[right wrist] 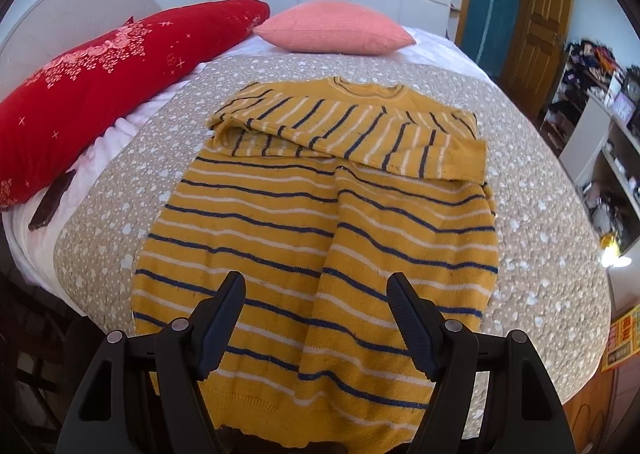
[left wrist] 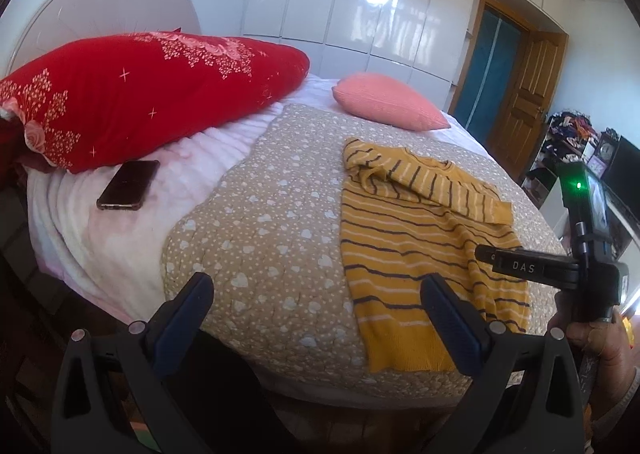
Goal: Fold small clothes
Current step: 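Move the open right tool over the sweater hem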
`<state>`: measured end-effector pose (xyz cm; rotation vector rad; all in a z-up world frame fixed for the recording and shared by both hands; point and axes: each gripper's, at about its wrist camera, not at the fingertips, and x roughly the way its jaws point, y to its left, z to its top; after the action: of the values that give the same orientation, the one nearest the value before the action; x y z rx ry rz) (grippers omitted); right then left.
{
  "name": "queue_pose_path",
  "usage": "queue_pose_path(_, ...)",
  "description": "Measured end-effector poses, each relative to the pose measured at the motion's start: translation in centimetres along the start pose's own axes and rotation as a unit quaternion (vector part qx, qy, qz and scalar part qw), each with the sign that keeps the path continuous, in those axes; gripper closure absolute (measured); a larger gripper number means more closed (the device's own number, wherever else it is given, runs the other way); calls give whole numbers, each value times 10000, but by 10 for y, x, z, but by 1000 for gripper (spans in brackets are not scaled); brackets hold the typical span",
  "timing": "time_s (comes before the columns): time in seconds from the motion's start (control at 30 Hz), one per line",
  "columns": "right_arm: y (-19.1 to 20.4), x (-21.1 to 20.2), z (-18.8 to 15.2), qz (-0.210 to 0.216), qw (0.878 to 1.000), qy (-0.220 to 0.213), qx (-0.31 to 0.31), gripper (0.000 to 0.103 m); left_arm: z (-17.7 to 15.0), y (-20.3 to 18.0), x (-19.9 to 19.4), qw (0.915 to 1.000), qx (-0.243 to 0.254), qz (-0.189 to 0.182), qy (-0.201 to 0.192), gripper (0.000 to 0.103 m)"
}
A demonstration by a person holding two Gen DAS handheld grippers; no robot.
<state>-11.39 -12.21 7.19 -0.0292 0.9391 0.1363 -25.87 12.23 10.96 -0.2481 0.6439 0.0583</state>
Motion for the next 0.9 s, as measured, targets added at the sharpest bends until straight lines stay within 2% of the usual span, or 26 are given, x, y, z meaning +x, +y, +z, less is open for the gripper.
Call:
queue_pose_path(0.23, -7, 7, -5, 64, 9996, 130, 256, 25, -1, 1, 4, 10000, -26, 3, 69, 0)
queue_pose_path(0.43, -21, -5, -13, 35, 9993, -127, 342, 25, 4, -11, 8, 9997, 127, 5, 205, 0)
queue_pose_path(0.57, -34, -8, -26, 50, 9989, -307, 337, 24, 2, -33, 11, 9990, 373, -36, 246, 0)
queue_pose_path(0.73, -56, 2, -42, -52, 9987, -352, 366, 24, -9, -60, 32, 9968, 530, -234, 556, 0)
queue_pose_path(0.8, -71, 5, -45, -31, 9981, -365, 501, 24, -15, -69, 49, 9946, 567, -217, 847, 0)
queue_pose_path(0.9, -96, 13, -48, -58, 9966, -350, 737, 23, -21, -75, 67, 9927, 526, -160, 1077, 0)
